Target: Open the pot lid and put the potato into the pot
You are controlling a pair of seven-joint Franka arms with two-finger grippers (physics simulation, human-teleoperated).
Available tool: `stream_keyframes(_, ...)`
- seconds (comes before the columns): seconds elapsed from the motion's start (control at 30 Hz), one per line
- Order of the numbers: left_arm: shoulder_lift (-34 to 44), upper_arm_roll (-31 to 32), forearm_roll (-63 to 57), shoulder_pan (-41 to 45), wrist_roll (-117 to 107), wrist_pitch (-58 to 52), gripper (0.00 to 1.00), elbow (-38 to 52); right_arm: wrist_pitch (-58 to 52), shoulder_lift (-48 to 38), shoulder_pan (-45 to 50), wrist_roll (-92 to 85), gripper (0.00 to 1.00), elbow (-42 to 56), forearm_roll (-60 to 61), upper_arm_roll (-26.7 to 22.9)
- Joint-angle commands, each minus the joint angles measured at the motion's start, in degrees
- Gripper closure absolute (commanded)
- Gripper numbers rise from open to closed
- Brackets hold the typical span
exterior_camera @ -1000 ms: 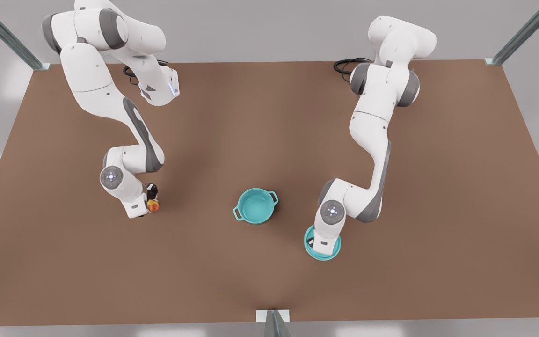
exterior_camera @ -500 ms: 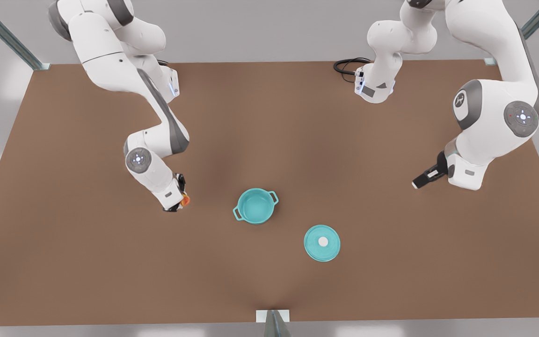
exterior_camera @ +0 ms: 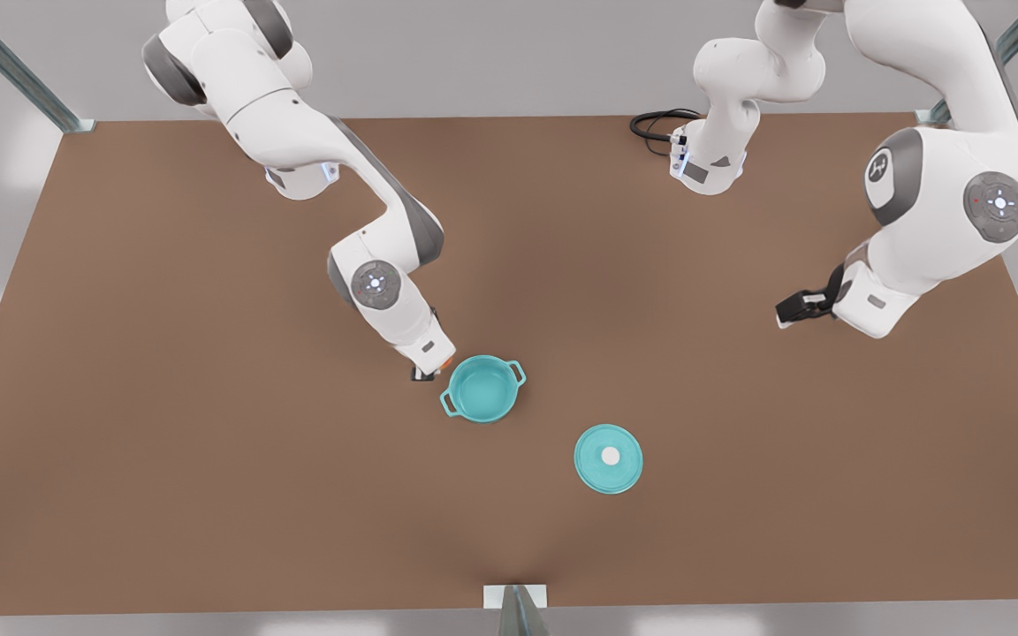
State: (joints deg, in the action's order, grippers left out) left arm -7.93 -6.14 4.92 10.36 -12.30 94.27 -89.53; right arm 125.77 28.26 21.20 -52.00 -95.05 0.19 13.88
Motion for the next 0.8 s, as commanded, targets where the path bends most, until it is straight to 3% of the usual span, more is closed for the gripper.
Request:
stream_keyframes(0.0,-0.2,0.0,0.0,-0.3,13.5,0.4,0.00,0.1,-2.6,1.3,0.9,13.5,0.52,2.4,-0.3,0.0)
stream_keyframes(0.47,-1.0,0.0,-0.2,-0.2,13.4,1.3,0.00,-0.1,-6.3,16.6,5.4,22.4,0.52,23.3,-1.0,-0.2)
stream_keyframes(0.77,-1.6,0.0,-0.3,-0.3,13.4,1.9,0.00,-0.2,-4.3,22.1,6.7,24.9,0.52,27.6,-1.2,-0.7)
